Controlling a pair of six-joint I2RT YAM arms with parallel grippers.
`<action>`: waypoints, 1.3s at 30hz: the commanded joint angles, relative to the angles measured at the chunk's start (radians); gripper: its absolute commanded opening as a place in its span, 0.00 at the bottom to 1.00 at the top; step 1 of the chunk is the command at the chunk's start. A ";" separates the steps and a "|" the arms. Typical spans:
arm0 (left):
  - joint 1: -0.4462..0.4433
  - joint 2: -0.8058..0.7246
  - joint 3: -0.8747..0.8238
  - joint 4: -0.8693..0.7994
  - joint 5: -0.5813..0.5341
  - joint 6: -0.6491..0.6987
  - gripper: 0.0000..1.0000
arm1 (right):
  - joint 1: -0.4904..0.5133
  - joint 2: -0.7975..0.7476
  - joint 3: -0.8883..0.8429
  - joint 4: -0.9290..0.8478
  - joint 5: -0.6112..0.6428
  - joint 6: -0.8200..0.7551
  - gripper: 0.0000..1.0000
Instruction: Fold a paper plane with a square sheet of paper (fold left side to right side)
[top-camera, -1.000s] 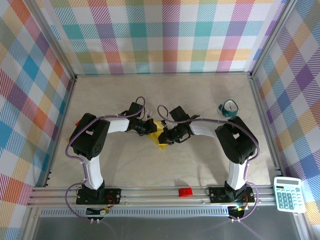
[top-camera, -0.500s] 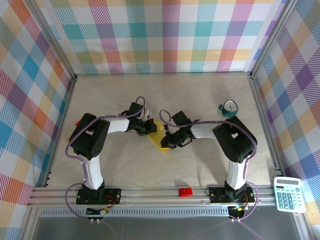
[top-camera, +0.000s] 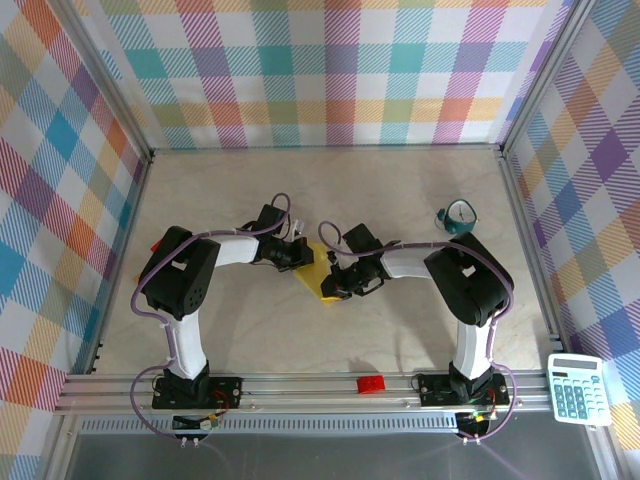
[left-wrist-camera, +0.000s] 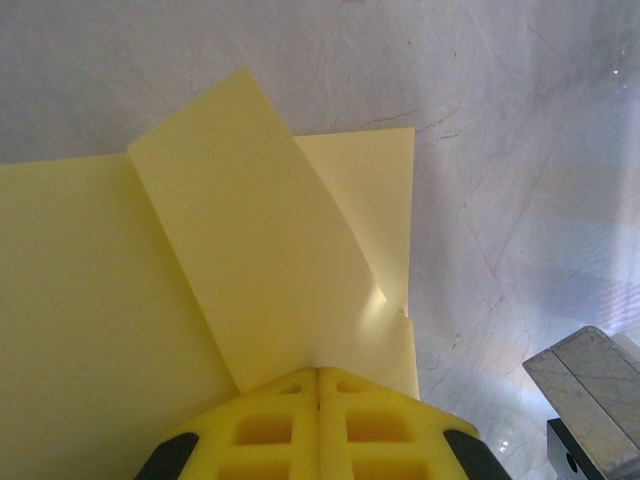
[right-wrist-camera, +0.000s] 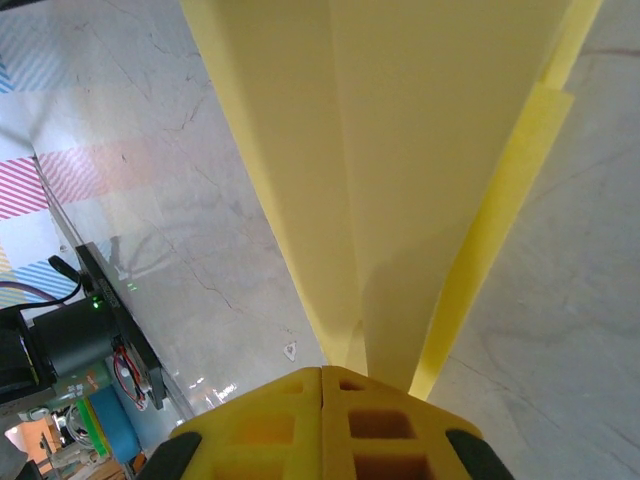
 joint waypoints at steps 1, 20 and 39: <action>-0.003 0.016 -0.026 -0.112 -0.087 0.016 0.00 | 0.010 0.022 -0.017 -0.004 -0.022 0.002 0.00; -0.002 0.016 -0.030 -0.112 -0.094 0.017 0.00 | 0.024 0.017 -0.039 -0.032 -0.020 0.000 0.00; -0.001 0.009 -0.031 -0.115 -0.097 0.021 0.00 | 0.034 -0.086 -0.082 -0.056 -0.022 0.013 0.00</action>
